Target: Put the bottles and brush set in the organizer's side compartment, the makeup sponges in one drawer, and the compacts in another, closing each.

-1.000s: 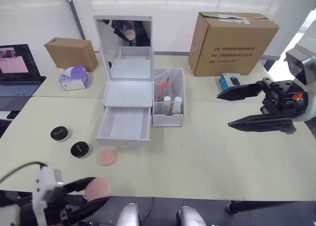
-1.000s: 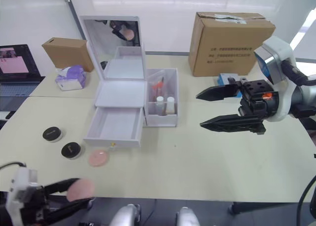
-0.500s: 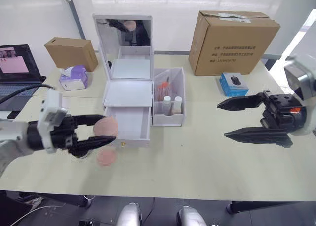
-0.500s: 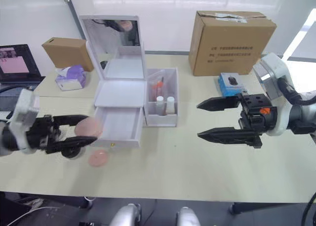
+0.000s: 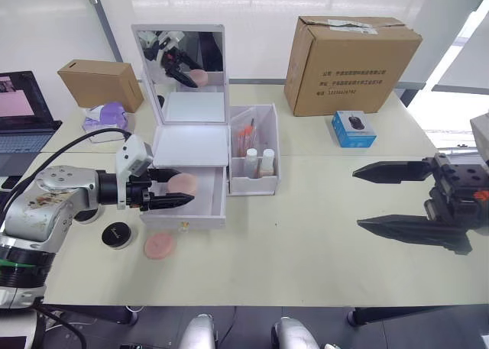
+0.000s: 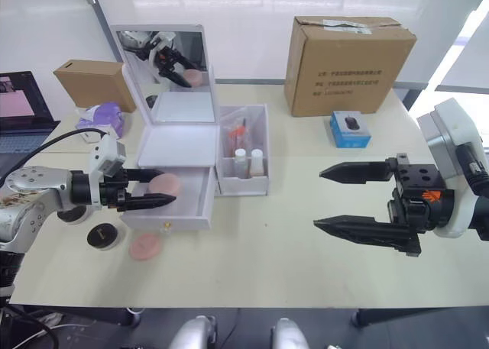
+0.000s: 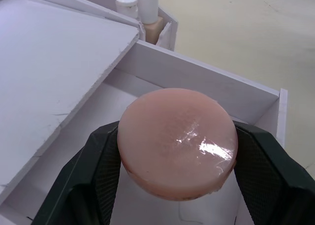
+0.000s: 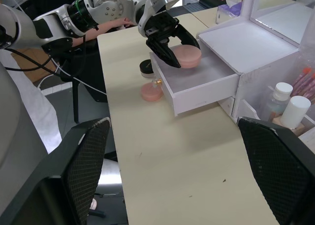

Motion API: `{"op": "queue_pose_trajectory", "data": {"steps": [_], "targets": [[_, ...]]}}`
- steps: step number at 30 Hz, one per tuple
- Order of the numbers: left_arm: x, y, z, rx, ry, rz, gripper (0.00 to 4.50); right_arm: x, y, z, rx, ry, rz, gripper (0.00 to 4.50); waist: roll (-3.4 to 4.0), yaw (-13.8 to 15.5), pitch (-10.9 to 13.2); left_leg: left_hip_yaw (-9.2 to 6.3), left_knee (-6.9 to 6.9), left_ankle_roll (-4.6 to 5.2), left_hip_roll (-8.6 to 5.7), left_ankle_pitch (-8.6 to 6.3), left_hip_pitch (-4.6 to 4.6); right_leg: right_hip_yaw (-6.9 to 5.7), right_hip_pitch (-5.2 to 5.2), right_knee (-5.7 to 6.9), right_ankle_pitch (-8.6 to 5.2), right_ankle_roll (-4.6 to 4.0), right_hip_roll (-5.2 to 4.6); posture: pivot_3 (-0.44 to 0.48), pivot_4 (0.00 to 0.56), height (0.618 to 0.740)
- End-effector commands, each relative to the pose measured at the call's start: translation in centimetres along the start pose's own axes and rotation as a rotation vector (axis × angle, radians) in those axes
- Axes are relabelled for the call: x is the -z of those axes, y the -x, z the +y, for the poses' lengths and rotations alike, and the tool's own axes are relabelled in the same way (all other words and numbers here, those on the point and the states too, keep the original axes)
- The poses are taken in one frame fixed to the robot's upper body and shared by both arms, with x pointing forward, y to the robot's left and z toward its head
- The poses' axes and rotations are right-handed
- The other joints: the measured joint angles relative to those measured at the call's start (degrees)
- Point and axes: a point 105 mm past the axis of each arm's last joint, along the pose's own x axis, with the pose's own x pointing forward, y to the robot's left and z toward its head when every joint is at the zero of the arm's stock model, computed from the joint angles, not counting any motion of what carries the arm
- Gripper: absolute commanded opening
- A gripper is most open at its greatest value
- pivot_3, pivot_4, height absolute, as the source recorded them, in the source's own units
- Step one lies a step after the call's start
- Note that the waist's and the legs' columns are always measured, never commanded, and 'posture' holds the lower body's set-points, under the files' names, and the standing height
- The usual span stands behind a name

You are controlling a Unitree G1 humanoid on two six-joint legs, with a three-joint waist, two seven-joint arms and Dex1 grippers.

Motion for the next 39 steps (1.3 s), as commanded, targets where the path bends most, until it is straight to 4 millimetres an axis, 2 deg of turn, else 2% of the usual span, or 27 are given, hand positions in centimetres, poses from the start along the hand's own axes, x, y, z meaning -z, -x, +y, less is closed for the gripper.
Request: {"op": "queue_pose_trajectory", "data": {"steps": [1, 10, 17, 24, 37, 39], "targets": [[-1.0, 0.6, 0.0, -0.011, -0.062, -0.008, 2.95, -0.9, 0.3, 0.4, 0.021, 0.054, -0.009, 4.50, 0.00, 0.0, 0.0, 0.04, 0.00, 0.00, 0.05, 0.00, 0.00, 0.04, 0.00, -0.01, -0.02, -0.04, 0.05, 0.000, 0.150, 0.740], [-1.9, 2.5, -0.2, -0.054, -0.057, 0.010, 2.95, -0.8, 0.1, -0.1, 0.020, 0.055, -0.006, 4.50, 0.00, -0.1, 0.0, 0.08, 0.01, 0.00, 0.25, 0.00, 0.02, 0.51, -0.10, 0.01, -0.11, -0.24, 0.49, 0.000, 0.150, 0.740], [-1.2, 3.6, -0.2, -0.095, -0.029, 0.023, 2.95, -0.9, -0.2, -0.4, 0.004, 0.065, -0.012, 4.50, 0.01, -0.1, 0.0, 0.14, -0.01, 0.00, 0.26, 0.00, 0.02, 0.60, -0.22, 0.03, -0.12, -0.29, 0.50, 0.000, 0.150, 0.740], [0.4, 3.7, -0.8, -0.113, 0.003, 0.027, 2.95, -1.0, -0.3, -0.8, -0.006, 0.075, -0.002, 4.50, 0.01, 0.0, 0.0, 0.22, -0.02, 0.00, 0.31, 0.00, -0.02, 0.63, -0.38, 0.04, -0.09, -0.38, 0.50, 0.000, 0.150, 0.740], [1.2, 3.5, -0.6, -0.114, 0.005, 0.022, 2.95, -1.0, -0.3, -1.1, -0.004, 0.086, 0.007, 4.50, 0.02, 0.0, 0.0, 0.26, -0.03, -0.01, 0.32, 0.00, -0.03, 0.65, -0.48, 0.05, -0.08, -0.41, 0.50, 0.000, 0.150, 0.740], [1.2, 3.6, -0.4, -0.121, 0.014, 0.013, 3.67, -1.0, -0.3, -1.2, -0.003, 0.084, 0.008, 4.50, 0.03, 0.0, 0.0, 0.26, -0.03, -0.01, 0.32, 0.00, -0.02, 0.65, -0.47, 0.05, -0.08, -0.42, 0.50, 0.000, 0.150, 0.740]]}}
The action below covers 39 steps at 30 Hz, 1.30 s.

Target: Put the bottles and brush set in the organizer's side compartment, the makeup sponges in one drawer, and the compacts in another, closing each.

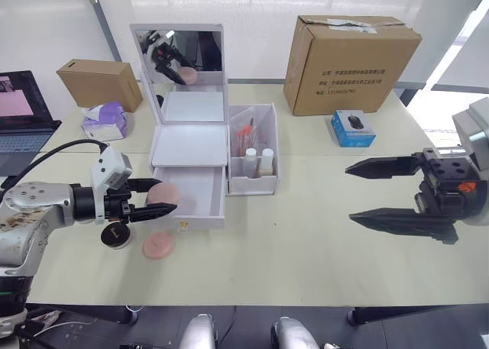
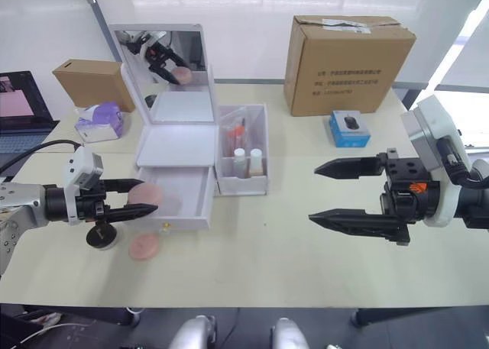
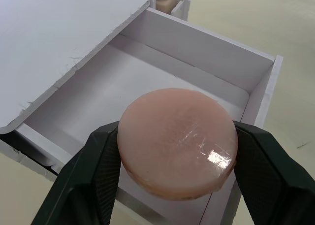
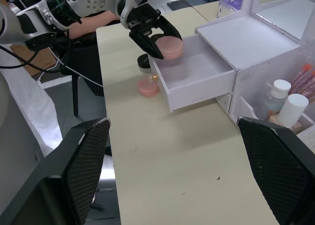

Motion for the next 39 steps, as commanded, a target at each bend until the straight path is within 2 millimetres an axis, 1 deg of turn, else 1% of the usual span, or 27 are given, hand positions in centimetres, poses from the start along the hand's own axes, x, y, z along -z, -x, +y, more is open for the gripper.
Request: {"op": "queue_pose_trajectory", "data": {"steps": [1, 3, 11, 14, 17, 19, 21, 22, 23, 25, 27, 28, 30, 32, 34, 35, 36, 39], "targets": [[-0.3, 0.2, 0.4, -0.016, -0.012, -0.021, 3.87, -0.8, 0.3, 0.0, 0.012, 0.055, -0.013, 4.50, 0.00, 0.0, 0.0, 0.00, 0.00, 0.00, 0.00, 0.00, 0.00, 0.00, 0.00, 0.00, 0.00, 0.00, 0.00, 0.000, 0.150, 0.740], [-0.6, 0.1, 0.4, -0.013, -0.009, -0.042, 4.48, -0.7, 0.3, -0.1, 0.018, 0.053, -0.009, 4.50, 0.01, 0.0, 0.0, 0.00, 0.00, 0.00, 0.00, 0.00, 0.00, 0.00, 0.00, 0.00, 0.00, 0.00, 0.00, 0.000, 0.150, 0.740], [-0.9, 0.9, 0.9, -0.037, -0.003, -0.074, 4.48, -0.7, 0.6, -0.3, 0.032, 0.048, -0.005, 4.50, 0.01, 0.0, 0.0, 0.00, 0.00, 0.00, 0.00, 0.00, 0.00, 0.01, 0.04, 0.04, 0.01, 0.01, 0.01, 0.000, 0.150, 0.740], [-1.2, 1.8, 1.5, -0.070, 0.028, -0.114, 4.48, 0.0, 1.3, -1.0, 0.093, 0.030, 0.010, 4.50, 0.00, -0.1, 0.0, 0.00, 0.00, 0.00, 0.01, 0.00, 0.00, 0.01, 0.04, 0.06, 0.01, 0.01, 0.03, 0.000, 0.150, 0.740], [-1.6, 3.9, 2.8, -0.142, 0.076, -0.179, 4.48, 1.3, 3.8, -2.0, 0.204, -0.020, -0.011, 4.50, -0.03, 0.2, 0.0, 0.00, 0.01, 0.00, 0.00, 0.00, -0.05, 0.00, 0.04, 0.06, 0.03, 0.06, 0.02, 0.000, 0.150, 0.740], [-0.9, 5.4, 4.1, -0.215, 0.102, -0.182, 4.48, 3.3, 5.7, -2.8, 0.307, -0.040, 0.028, 4.50, -0.09, 0.4, -0.1, 0.00, 0.05, 0.01, -0.01, 0.01, -0.05, 0.00, 0.06, 0.06, 0.06, 0.12, 0.03, 0.000, 0.150, 0.740], [0.5, 7.3, 5.5, -0.308, 0.119, -0.163, 4.48, 4.9, 8.2, -3.2, 0.413, -0.072, 0.033, 4.50, -0.13, 0.5, -0.1, 0.00, 0.05, 0.01, -0.01, 0.01, 0.05, 0.00, 0.08, 0.05, 0.08, 0.17, 0.03, 0.000, 0.150, 0.740], [1.4, 8.4, 6.1, -0.352, 0.135, -0.155, 4.48, 5.7, 9.9, -3.5, 0.488, -0.089, 0.028, 4.50, -0.13, 0.5, -0.1, 0.00, 0.05, 0.01, -0.01, 0.01, 0.06, -0.01, 0.08, 0.04, 0.05, 0.12, 0.04, 0.000, 0.150, 0.740], [1.9, 9.1, 6.5, -0.377, 0.144, -0.149, 4.48, 6.2, 10.9, -3.7, 0.534, -0.098, 0.026, 4.50, -0.13, 0.4, -0.1, 0.00, 0.04, 0.00, -0.01, 0.00, 0.07, -0.01, 0.02, 0.04, 0.00, 0.03, 0.04, 0.000, 0.150, 0.740], [3.4, 10.8, 7.4, -0.446, 0.178, -0.139, 4.48, 8.3, 13.6, -3.4, 0.625, -0.131, 0.075, 4.50, -0.10, 0.4, -0.1, 0.01, 0.04, 0.00, -0.03, 0.00, 0.07, 0.01, -0.02, 0.04, -0.01, 0.02, 0.03, 0.000, 0.150, 0.740], [5.6, 13.0, 8.3, -0.546, 0.219, -0.113, 4.48, 11.1, 15.9, -2.5, 0.695, -0.158, 0.163, 4.50, -0.15, 0.4, -0.2, 0.00, -0.01, -0.01, -0.02, 0.00, 0.11, -0.03, -0.08, 0.04, -0.05, -0.04, 0.03, 0.000, 0.150, 0.740], [6.7, 14.4, 8.5, -0.593, 0.227, -0.080, 4.48, 12.0, 16.9, -2.2, 0.730, -0.191, 0.163, 4.50, -0.23, 0.4, -0.2, 0.00, -0.03, -0.01, -0.01, -0.01, 0.11, -0.05, -0.09, 0.03, -0.08, -0.07, 0.03, 0.000, 0.150, 0.740], [8.3, 17.3, 9.0, -0.708, 0.264, -0.041, 4.48, 13.4, 18.9, -2.0, 0.807, -0.225, 0.165, 4.50, -0.28, 0.1, -0.2, -0.01, -0.04, -0.02, 0.00, -0.01, 0.17, -0.05, -0.08, 0.03, -0.13, -0.12, 0.05, 0.000, 0.150, 0.740], [9.4, 19.8, 9.1, -0.803, 0.283, -0.010, 4.48, 14.8, 20.2, -1.6, 0.848, -0.246, 0.207, 4.50, -0.29, -0.4, -0.2, 0.02, -0.04, -0.03, -0.01, -0.02, 0.17, -0.05, -0.11, 0.03, -0.12, -0.12, 0.00, 0.000, 0.150, 0.740], [9.8, 21.2, 9.0, -0.847, 0.284, 0.018, 4.48, 15.8, 21.1, -1.7, 0.905, -0.274, 0.236, 4.50, -0.30, -0.5, -0.2, 0.02, -0.08, -0.07, 0.01, -0.05, 0.24, -0.05, -0.11, 0.05, -0.11, -0.14, -0.01, 0.000, 0.150, 0.740], [9.8, 21.6, 8.9, -0.857, 0.281, 0.021, 4.48, 16.1, 21.2, -1.8, 0.917, -0.266, 0.247, 4.50, -0.27, -0.5, -0.3, 0.02, -0.11, -0.15, 0.02, -0.09, 0.30, -0.05, -0.10, 0.06, -0.12, -0.14, -0.01, 0.000, 0.150, 0.740], [9.7, 21.8, 9.0, -0.864, 0.281, 0.019, 4.48, 16.2, 21.2, -1.9, 0.921, -0.257, 0.249, 4.50, -0.22, -0.5, -0.3, 0.03, -0.14, -0.44, 0.02, -0.27, 0.32, -0.05, -0.09, 0.06, -0.12, -0.14, -0.02, 0.000, 0.150, 0.740], [9.5, 21.7, 9.1, -0.859, 0.277, 0.011, 4.48, 15.9, 20.4, -2.2, 0.903, -0.253, 0.212, 4.50, -0.10, -0.2, -0.3, 0.12, -0.14, -0.52, 0.02, -0.32, 0.31, -0.05, -0.10, 0.07, -0.12, -0.14, -0.05, 0.000, 0.150, 0.740]]}}
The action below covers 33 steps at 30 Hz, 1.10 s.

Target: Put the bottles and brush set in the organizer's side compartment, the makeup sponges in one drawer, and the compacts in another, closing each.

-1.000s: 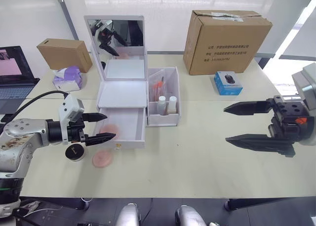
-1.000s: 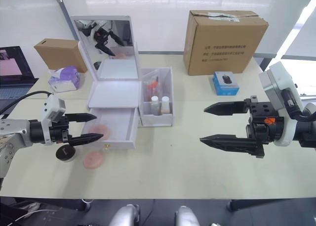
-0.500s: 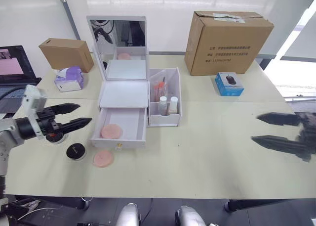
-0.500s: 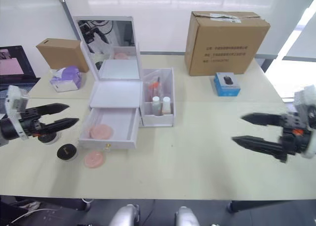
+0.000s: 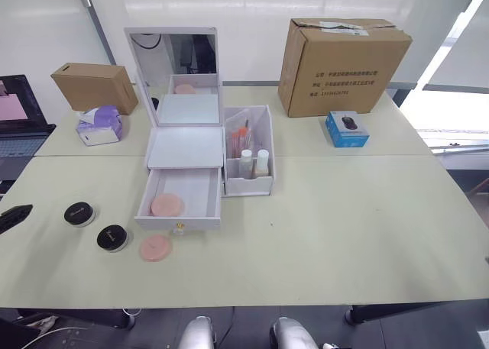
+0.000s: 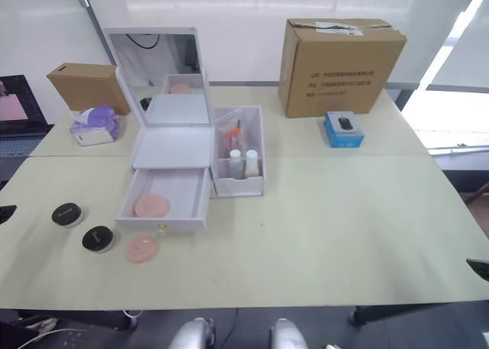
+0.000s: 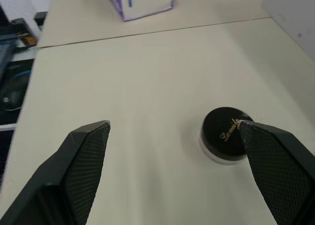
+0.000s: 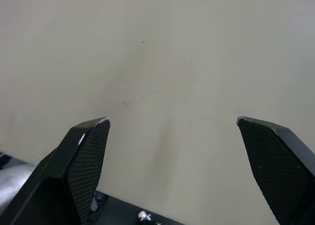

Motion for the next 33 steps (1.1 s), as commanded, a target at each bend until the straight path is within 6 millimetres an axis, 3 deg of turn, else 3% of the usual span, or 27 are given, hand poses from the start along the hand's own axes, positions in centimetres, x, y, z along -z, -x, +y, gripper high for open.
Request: {"op": "queue_pose_trajectory", "data": {"steps": [1, 5, 10, 13, 18, 20, 25, 33], "targets": [[-1.6, 0.4, 0.4, -0.010, -0.042, -0.039, 4.48, -1.4, -0.4, 0.5, -0.014, 0.037, -0.055, 4.50, 0.01, 0.2, 0.0, 0.01, 0.00, -0.01, 0.00, 0.00, -0.01, 0.00, 0.00, 0.02, 0.00, 0.00, 0.00, 0.000, 0.150, 0.740], [-0.6, -0.9, -1.2, 0.078, -0.097, -0.005, 4.48, -2.6, -2.0, 2.7, -0.139, 0.046, -0.071, 4.50, 0.02, 0.4, 0.0, 0.02, 0.02, -0.01, 0.00, 0.00, -0.06, -0.01, 0.02, 0.04, 0.00, 0.01, 0.01, 0.000, 0.150, 0.740], [-1.6, -2.7, -4.3, 0.232, -0.139, -0.070, 4.48, -7.6, -4.8, 8.7, -0.431, 0.085, -0.168, 4.50, 0.03, 0.2, 0.0, 0.03, 0.02, 0.00, 0.00, 0.00, -0.13, 0.01, 0.12, 0.21, 0.02, 0.04, 0.03, 0.000, 0.150, 0.740], [-3.2, -2.2, -6.9, 0.361, -0.121, -0.118, 4.48, -11.9, -6.1, 14.0, -0.702, 0.136, -0.197, 4.50, -0.08, -0.5, 0.0, 0.01, 0.12, 0.43, 0.02, 0.27, -0.18, 0.06, 0.03, 0.56, 0.14, 0.27, 0.06, 0.000, 0.150, 0.740], [-4.5, -0.4, -11.4, 0.498, -0.101, -0.144, 4.48, -16.3, -6.7, 17.7, -0.879, 0.281, -0.222, 4.50, -0.06, -1.1, 0.0, 0.14, -0.02, 0.44, 0.27, 0.27, -0.07, 0.01, 0.01, 0.58, -0.06, -0.18, 0.08, 0.000, 0.150, 0.740], [-4.5, 0.5, -12.7, 0.523, -0.078, -0.140, 4.48, -17.3, -6.9, 18.6, -0.925, 0.314, -0.213, 4.50, -0.01, -1.2, 0.1, 0.38, -0.02, 0.44, 0.37, 0.27, -0.07, 0.01, -0.08, 0.58, -0.10, -0.31, 0.04, 0.000, 0.150, 0.740], [-1.1, 3.6, -15.0, 0.452, -0.082, -0.102, 4.48, -19.4, -7.8, 20.5, -1.023, 0.409, -0.194, 4.50, -0.01, -1.4, 0.1, 1.21, 0.02, 0.44, 0.79, 0.27, 0.09, 0.04, -0.10, 0.55, -0.20, -0.48, 0.01, 0.000, 0.150, 0.740], [4.1, 5.2, -20.3, 0.398, 0.000, -0.073, 4.48, -21.8, -7.1, 19.1, -1.058, 0.465, -0.209, 4.50, -0.13, 0.1, 0.0, 1.58, 0.12, -0.03, 0.85, -0.02, 0.11, 0.11, -0.20, 0.41, -0.20, -0.61, -0.08, 0.000, 0.150, 0.740]]}}
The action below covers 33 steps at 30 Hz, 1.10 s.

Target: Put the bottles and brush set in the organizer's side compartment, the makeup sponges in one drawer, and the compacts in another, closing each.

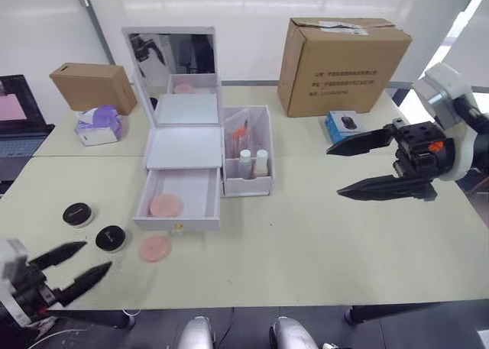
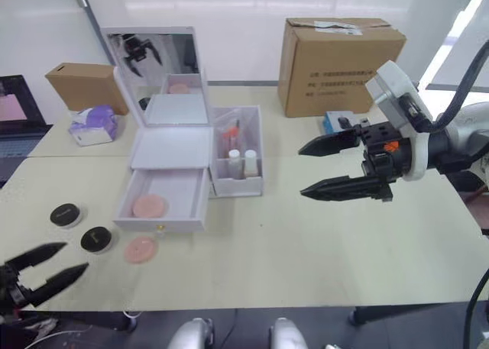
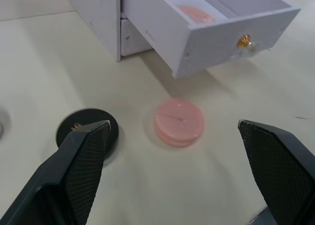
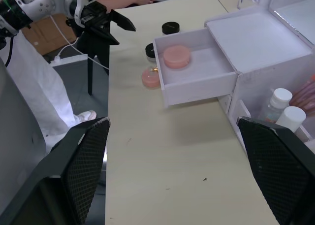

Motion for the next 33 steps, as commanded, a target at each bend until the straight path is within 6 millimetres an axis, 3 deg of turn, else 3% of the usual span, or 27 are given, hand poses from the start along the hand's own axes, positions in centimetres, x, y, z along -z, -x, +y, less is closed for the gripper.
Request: {"op": "queue_pose_trajectory", "data": {"steps": [1, 12, 18, 33], "targets": [[0.9, -0.9, -1.5, -0.048, -0.007, -0.036, 4.48, -1.6, 1.1, 0.4, -0.028, 0.061, -0.009, 4.50, 0.04, 0.3, 0.0, 0.01, 0.00, -0.02, 0.00, -0.01, -0.02, 0.00, -0.01, -0.03, -0.03, 0.05, 0.00, 0.000, 0.150, 0.740], [3.9, -5.1, -3.1, -0.193, -0.072, -0.077, 4.48, -0.9, 0.2, 1.1, -0.064, 0.049, 0.013, 4.50, -0.01, 0.3, -0.1, -0.02, 0.07, -0.01, -0.01, -0.01, -0.10, 0.08, 0.10, -0.31, 0.01, 0.24, 0.12, 0.000, 0.150, 0.740], [4.3, -7.2, -1.5, -0.332, -0.109, -0.110, 4.48, -1.2, 0.1, 1.4, -0.056, 0.049, 0.009, 4.50, 0.03, 0.3, -0.1, -0.04, 0.07, -0.01, -0.01, -0.01, -0.12, 0.09, 0.09, -0.32, 0.06, 0.31, 0.16, 0.000, 0.150, 0.740], [4.1, -10.8, -2.0, -0.248, -0.068, -0.135, 4.48, -0.8, 0.1, 1.4, 0.032, 0.030, 0.039, 4.50, 0.06, 0.2, -0.1, -0.04, 0.08, 0.00, -0.02, -0.01, -0.15, 0.09, 0.09, -0.33, 0.12, 0.33, 0.16, 0.000, 0.150, 0.740]]}}
